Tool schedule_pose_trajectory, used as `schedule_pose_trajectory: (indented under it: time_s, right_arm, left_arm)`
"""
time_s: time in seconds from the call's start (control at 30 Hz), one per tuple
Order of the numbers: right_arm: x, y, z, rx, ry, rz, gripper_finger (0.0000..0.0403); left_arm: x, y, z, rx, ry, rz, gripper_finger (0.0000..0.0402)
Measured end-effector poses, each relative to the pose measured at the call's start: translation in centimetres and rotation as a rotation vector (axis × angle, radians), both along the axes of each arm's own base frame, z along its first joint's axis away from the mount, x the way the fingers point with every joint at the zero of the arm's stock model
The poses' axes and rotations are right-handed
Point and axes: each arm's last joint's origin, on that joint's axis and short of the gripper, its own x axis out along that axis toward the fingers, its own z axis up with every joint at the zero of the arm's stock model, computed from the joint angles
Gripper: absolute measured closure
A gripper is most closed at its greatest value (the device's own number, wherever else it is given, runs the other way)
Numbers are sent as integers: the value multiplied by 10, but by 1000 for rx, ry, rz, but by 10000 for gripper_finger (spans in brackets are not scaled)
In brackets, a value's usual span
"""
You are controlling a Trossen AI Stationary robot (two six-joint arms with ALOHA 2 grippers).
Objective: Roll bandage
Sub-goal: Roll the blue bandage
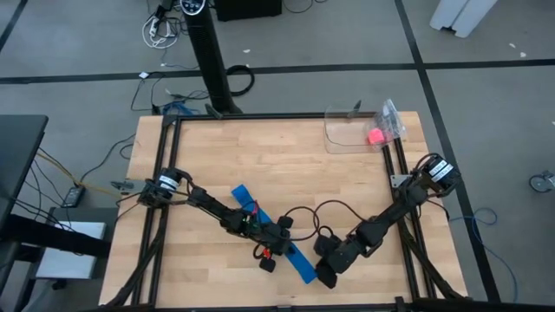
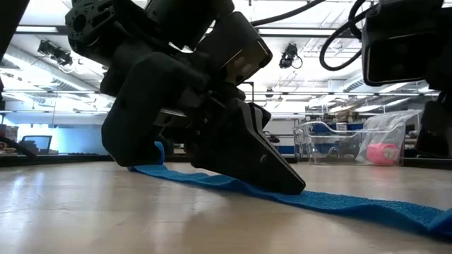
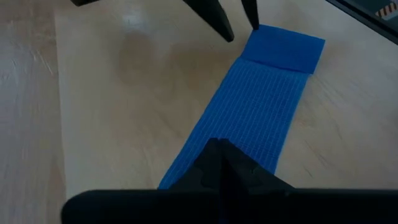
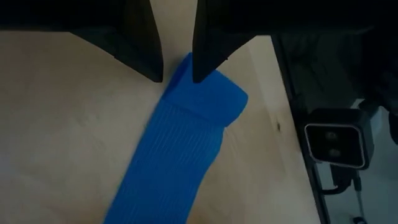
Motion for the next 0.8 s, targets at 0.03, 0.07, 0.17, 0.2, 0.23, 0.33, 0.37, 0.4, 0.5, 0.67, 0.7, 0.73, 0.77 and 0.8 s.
schedule_pose_trajectory:
  time_s: [0.03, 0.07, 0.17, 0.2, 0.23, 0.33, 0.37, 0.4, 0.5, 0.67, 0.7, 0.73, 0.77, 0.8]
  right_arm:
    - [1, -1, 0, 0, 0, -4, 312]
    - [1, -2, 0, 1, 0, -6, 312]
    - [3, -4, 0, 6, 4, -10, 312]
    - [4, -4, 0, 11, 7, -8, 312]
    - [4, -5, 0, 15, 11, -6, 313]
    - [4, -5, 0, 19, 13, -3, 313]
    - [4, -5, 0, 23, 16, -2, 313]
    - [4, -5, 0, 27, 18, -6, 313]
    - [4, -5, 0, 30, 21, -11, 313]
    - [4, -5, 0, 30, 21, -11, 313]
    - [4, -5, 0, 30, 21, -11, 313]
    - [4, -5, 0, 30, 21, -11, 313]
    - [4, -5, 0, 30, 21, -11, 313]
    - [4, -5, 0, 31, 21, -12, 313]
  left_arm:
    - [0, 0, 0, 0, 0, 1, 401]
    - [0, 0, 0, 0, 0, 1, 401]
    - [0, 0, 0, 1, 0, 3, 401]
    - [0, 0, 0, 1, 0, 3, 401]
    - [0, 0, 0, 1, 0, 3, 401]
    - [0, 0, 0, 0, 1, 5, 400]
    - [0, 0, 0, 0, 1, 6, 400]
    - [0, 0, 0, -1, 2, 8, 400]
    - [0, 0, 0, 2, 1, 15, 400]
    - [0, 1, 0, 3, 1, 18, 400]
    - [0, 1, 0, 3, 1, 19, 400]
    - [0, 1, 0, 3, 1, 19, 400]
    - [0, 1, 0, 2, 2, 20, 400]
    - [0, 1, 0, 0, 2, 22, 400]
